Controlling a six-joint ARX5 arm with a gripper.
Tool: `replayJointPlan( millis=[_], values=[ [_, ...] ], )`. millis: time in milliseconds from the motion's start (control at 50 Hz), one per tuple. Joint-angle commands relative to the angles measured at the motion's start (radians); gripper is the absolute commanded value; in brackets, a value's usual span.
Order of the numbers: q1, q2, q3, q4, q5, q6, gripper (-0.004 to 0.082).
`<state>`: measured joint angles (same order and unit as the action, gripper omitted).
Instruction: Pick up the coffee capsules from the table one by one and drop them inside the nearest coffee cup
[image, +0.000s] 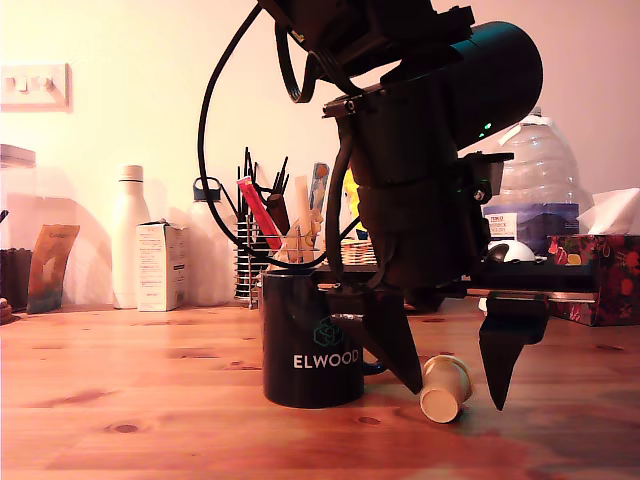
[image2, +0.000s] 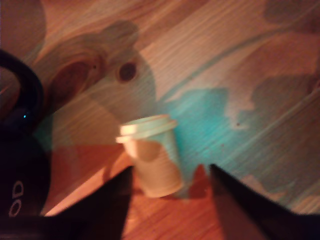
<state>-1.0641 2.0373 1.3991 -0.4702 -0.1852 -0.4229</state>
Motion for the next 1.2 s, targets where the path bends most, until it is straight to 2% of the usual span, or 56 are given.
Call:
replayJointPlan(
  millis=[0,100,400,460,480,600,620,760,1160,1180],
  values=[
    [0.006,0.033,0.015,0.006,0.0,0.003,0.0322],
    [0.006,0.033,0.015,0.009,0.013,0.003,0.0262],
    [0.004,0.031,0.015,0.021,0.033,0.008,0.0261],
    [0.003,0.023,0.015,0.018,0.036,0.017,0.0261],
    [0.003,0.021,0.015,0.016,0.036,0.032,0.0261],
    [0.001,0.001,0.015,-0.001,0.035,0.041,0.0261],
    [0.001,-0.004,0.015,-0.003,0.035,0.056,0.0261],
    [0.0,-0.031,0.015,-0.012,0.036,0.068,0.0261],
    [-0.006,-0.045,0.015,-0.011,0.031,0.062,0.0264],
    [-0.008,-0.045,0.015,-0.013,0.034,0.043,0.0272]
  ],
)
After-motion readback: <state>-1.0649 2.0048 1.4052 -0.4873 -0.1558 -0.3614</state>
